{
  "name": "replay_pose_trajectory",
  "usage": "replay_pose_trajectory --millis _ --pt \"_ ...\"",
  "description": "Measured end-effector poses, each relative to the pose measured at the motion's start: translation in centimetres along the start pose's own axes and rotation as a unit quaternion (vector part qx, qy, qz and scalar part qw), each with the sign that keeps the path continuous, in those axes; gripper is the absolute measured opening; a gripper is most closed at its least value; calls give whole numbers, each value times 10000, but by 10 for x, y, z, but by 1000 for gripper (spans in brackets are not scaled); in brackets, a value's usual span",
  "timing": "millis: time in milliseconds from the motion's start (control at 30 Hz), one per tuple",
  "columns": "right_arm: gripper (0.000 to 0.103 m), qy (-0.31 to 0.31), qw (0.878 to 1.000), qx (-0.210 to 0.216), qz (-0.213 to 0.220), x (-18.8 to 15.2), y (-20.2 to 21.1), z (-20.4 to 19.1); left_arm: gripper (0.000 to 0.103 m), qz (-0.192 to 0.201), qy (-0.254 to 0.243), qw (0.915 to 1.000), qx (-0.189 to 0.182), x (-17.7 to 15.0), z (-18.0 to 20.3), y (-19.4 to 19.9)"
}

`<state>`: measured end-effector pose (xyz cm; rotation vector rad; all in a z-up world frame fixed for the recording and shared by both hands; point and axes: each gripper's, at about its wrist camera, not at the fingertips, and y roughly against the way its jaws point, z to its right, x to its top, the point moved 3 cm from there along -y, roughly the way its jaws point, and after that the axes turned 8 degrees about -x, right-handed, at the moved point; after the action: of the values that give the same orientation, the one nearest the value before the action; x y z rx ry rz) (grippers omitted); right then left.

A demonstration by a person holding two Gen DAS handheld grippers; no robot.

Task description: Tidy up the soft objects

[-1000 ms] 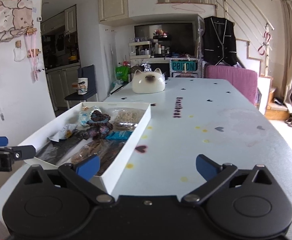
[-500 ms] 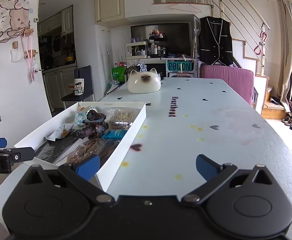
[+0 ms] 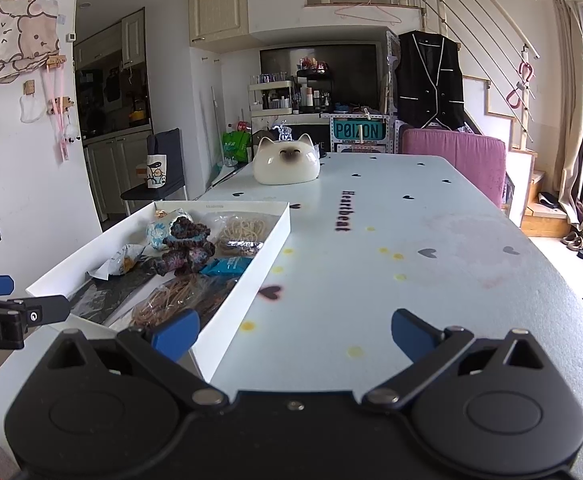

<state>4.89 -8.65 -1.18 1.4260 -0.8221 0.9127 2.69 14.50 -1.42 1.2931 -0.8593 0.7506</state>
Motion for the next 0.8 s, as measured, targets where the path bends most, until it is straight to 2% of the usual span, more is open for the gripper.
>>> replay_pose_trajectory --millis 800 --pt "103 -1 10000 -4 -17 -1 0 1 103 -11 -4 10000 3 0 0 -1"
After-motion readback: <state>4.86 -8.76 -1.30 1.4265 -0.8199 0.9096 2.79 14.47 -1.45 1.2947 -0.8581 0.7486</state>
